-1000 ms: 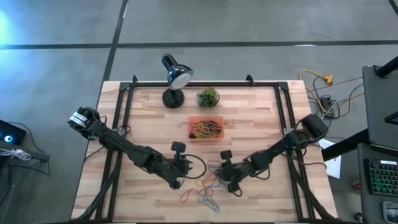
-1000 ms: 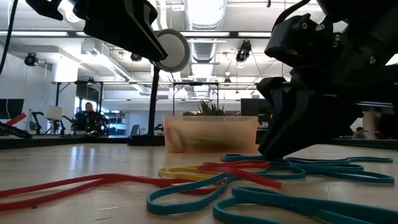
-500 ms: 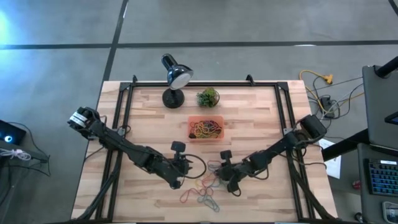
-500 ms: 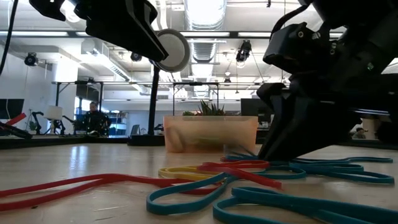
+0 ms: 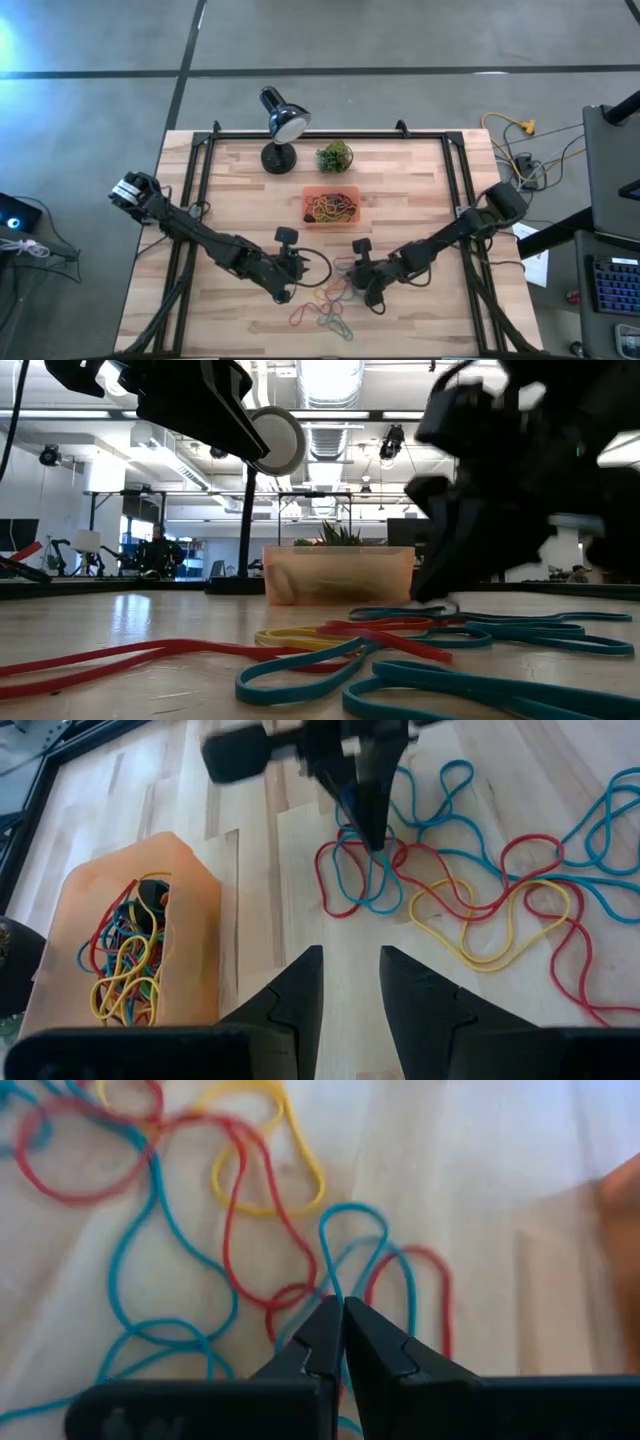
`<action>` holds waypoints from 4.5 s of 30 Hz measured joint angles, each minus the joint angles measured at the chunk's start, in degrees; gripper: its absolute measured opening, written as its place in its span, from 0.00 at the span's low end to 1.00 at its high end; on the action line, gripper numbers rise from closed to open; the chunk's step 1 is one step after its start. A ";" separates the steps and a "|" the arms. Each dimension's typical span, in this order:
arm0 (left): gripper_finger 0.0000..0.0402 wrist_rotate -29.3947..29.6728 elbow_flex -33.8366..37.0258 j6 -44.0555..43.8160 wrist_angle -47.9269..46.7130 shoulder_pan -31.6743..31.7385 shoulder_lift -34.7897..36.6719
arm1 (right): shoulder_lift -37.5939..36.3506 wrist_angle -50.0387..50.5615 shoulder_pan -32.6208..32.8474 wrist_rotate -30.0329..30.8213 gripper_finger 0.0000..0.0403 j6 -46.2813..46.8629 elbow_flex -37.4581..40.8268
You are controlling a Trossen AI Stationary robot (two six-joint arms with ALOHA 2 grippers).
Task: Pick and place rubber bands into bin
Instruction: Put the blue rubber band into the orange bin, then put the red rubber band into the orange bin
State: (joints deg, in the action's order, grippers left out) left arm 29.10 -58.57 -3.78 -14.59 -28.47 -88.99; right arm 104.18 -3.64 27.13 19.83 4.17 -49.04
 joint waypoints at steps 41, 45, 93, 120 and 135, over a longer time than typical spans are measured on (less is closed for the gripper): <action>0.22 0.31 0.18 -0.08 0.33 0.26 0.00 | -8.48 6.45 -7.34 36.29 0.02 -39.27 -16.06; 0.22 0.30 0.18 -0.08 0.33 0.26 0.00 | -8.48 6.41 -12.01 35.68 0.02 -39.68 -15.30; 0.22 0.29 0.86 -0.29 0.57 0.33 0.00 | -8.44 13.42 -23.14 14.78 0.28 -16.56 -4.06; 0.22 -16.91 0.09 6.63 18.27 0.66 -9.29 | -14.44 17.13 4.44 14.54 0.18 -1.23 -4.02; 0.22 -19.54 0.77 -7.79 12.40 -4.15 -9.29 | -14.44 16.73 7.52 14.63 0.17 0.75 -3.99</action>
State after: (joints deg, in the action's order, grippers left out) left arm 9.56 -57.80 -11.58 -2.20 -32.62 -98.28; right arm 89.73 13.08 34.65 34.46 4.92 -53.04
